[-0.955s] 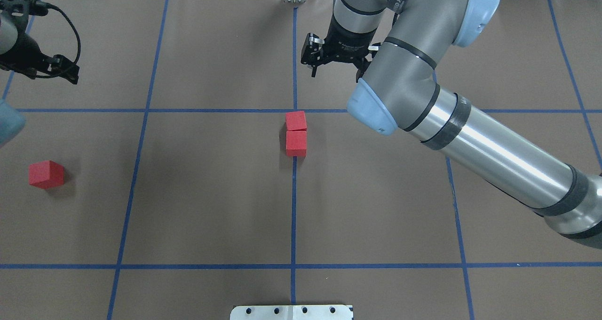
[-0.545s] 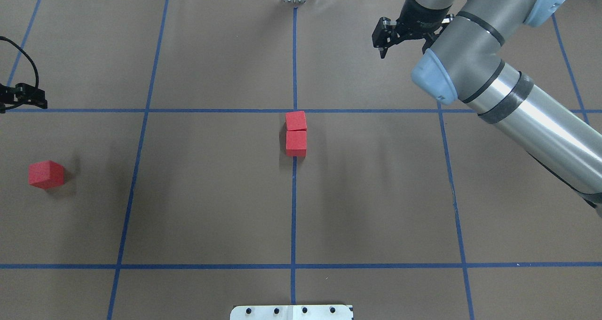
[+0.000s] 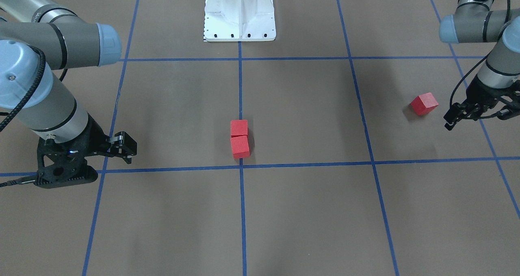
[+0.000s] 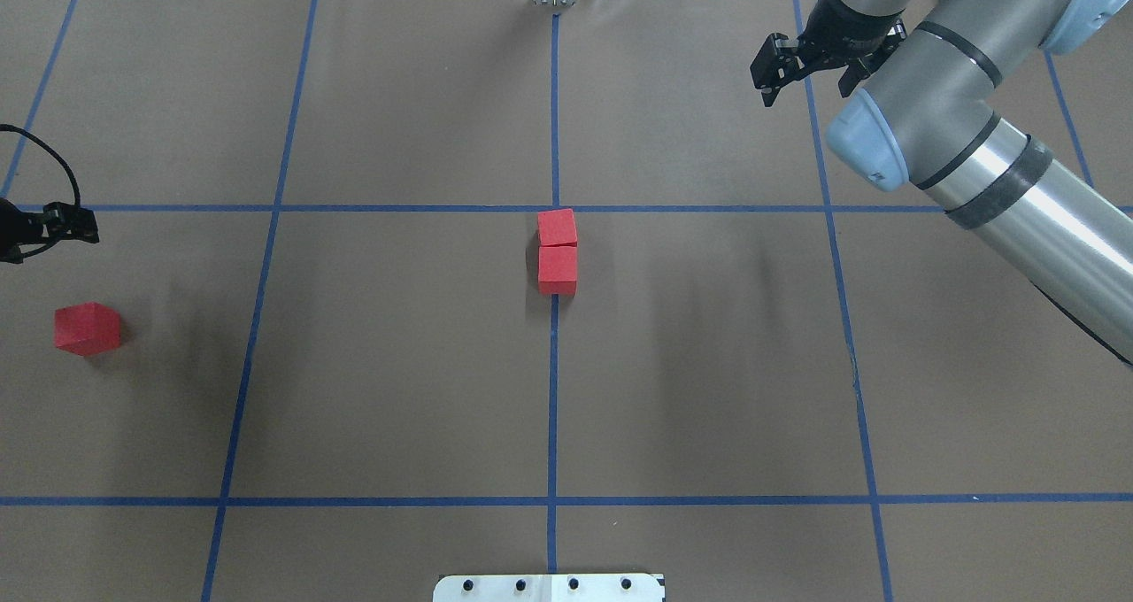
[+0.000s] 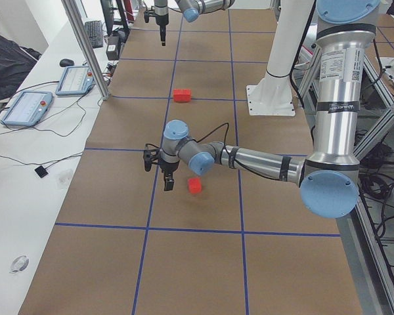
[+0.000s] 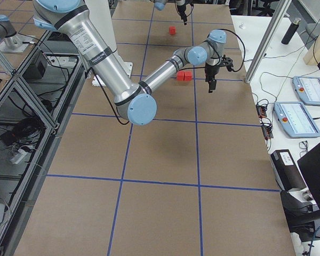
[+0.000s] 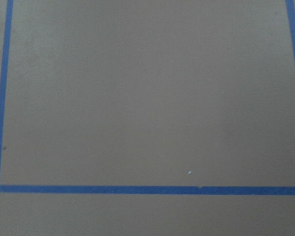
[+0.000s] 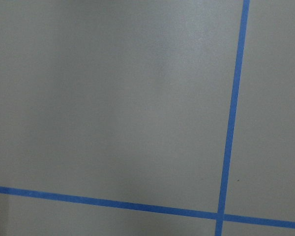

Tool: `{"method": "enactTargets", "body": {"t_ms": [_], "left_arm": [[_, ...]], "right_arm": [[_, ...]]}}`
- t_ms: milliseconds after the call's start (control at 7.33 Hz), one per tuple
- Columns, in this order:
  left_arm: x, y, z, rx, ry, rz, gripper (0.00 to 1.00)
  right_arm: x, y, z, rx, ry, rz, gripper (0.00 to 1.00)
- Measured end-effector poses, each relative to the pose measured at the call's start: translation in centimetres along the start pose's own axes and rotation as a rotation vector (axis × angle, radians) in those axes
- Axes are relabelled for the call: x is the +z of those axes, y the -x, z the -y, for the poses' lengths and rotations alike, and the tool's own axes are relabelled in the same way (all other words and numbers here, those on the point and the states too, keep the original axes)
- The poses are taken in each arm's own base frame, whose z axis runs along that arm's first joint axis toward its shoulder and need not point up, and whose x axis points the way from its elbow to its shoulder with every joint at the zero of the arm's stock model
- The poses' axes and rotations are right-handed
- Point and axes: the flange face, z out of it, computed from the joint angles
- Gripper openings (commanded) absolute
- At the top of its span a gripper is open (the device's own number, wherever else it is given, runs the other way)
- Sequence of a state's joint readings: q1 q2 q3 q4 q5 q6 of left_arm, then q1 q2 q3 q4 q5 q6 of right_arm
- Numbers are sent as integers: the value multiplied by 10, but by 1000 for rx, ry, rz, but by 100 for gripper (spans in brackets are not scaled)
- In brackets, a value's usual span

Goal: Form red blocks into L shape at center
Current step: 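Lower the left gripper onto the red cube near it and grasp it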

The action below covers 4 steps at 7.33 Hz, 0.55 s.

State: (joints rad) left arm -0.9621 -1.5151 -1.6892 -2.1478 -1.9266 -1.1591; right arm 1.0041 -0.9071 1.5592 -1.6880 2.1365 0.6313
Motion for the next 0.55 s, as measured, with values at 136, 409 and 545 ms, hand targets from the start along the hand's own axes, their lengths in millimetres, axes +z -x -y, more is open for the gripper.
{"method": "enactTargets", "body": {"t_ms": [136,409,545], "left_arm": [[3,-4,-20,-7,9,-3,100],[-9,8,-45,-3,23,0,100],[-12,12,-50,0,26,2,100]], "right_arm": [[1,-1,-1,-4,-3,2,99],[0,-1,-1,-5,-6,4,99],[0,-1,-1,-4,-6,4,99]]}}
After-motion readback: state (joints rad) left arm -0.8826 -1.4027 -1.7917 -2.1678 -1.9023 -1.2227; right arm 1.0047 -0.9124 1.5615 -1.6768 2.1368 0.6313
